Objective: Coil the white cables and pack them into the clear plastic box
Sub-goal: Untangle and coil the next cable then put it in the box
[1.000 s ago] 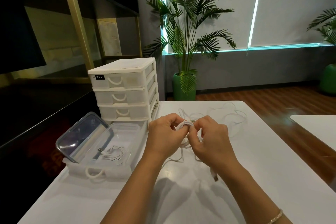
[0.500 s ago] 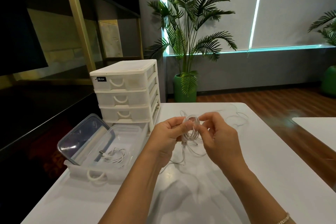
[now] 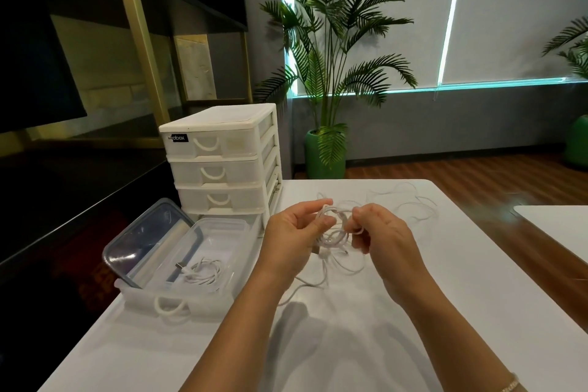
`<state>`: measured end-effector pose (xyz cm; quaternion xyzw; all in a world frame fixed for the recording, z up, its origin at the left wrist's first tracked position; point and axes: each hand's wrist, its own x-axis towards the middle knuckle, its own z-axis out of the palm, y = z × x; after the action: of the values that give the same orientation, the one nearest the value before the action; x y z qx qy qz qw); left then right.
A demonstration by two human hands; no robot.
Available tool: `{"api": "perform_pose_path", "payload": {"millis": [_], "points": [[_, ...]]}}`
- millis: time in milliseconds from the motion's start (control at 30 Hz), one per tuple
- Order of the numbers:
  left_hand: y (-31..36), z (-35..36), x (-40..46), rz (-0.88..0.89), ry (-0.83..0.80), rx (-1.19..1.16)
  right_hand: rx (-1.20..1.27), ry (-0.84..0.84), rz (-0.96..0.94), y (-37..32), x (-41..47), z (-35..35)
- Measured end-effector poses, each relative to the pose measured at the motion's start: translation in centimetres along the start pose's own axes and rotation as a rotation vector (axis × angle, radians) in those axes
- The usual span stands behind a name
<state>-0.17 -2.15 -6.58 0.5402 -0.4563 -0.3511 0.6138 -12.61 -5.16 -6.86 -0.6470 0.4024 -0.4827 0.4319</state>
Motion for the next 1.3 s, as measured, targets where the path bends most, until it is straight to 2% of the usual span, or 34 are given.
{"api": "perform_pose_path", "payload": {"millis": [200,367,500,667,867,967,1133,1300], "points": [[-0.7,0.0,0.0,0.172,0.024,0.378,0.067,0.048,0.045,-0.1,0.0,0.1],[-0.9,0.0,0.2,0.256,0.104,0.505,0.207,0.016,0.160,0.2,0.3,0.5],[-1.2,0.1,0.3,0.322,0.146,0.540,0.226,0.023,0.183,0.3,0.3,0.5],[-1.3,-0.1,0.1,0.380,0.168,0.606,0.097,0.003,0.114,0.6,0.4,0.5],[-1.5,0.2,0.1,0.433,0.039,0.564,-0.040,0.085,-0.033,0.9,0.5,0.0],[-1.5,0.3,0.0,0.462,0.007,0.615,-0.073,0.097,-0.080,0.9,0.3,0.1],[-1.6,0.4,0.1,0.686,0.084,0.612,-0.072,0.088,-0.077,0.8,0.3,0.3],[-1.1,0.6,-0.4,0.678,0.078,0.508,-0.034,0.061,-0.029,1.0,0.3,0.3]]}}
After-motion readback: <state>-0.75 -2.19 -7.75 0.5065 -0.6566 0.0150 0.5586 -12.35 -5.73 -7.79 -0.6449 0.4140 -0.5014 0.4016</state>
